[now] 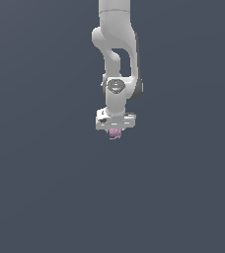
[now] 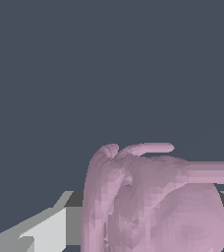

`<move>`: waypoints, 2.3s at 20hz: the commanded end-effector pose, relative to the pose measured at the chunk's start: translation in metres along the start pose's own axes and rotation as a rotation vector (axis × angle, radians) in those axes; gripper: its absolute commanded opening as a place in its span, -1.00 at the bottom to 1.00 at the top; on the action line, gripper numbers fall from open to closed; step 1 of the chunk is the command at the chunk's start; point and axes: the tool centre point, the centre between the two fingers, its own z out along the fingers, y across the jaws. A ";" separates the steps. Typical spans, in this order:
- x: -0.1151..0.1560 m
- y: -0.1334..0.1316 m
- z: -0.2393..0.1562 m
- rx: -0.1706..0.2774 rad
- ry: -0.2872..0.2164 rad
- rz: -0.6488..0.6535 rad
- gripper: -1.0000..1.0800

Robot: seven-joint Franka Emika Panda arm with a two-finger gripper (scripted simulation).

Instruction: Pick up the object and move it to a goal position.

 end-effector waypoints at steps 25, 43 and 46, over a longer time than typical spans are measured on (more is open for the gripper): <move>0.024 0.131 -0.163 0.002 0.001 0.000 -1.00; 0.051 0.239 -0.295 0.000 0.000 0.000 -1.00; 0.054 0.248 -0.305 0.000 0.000 0.000 -1.00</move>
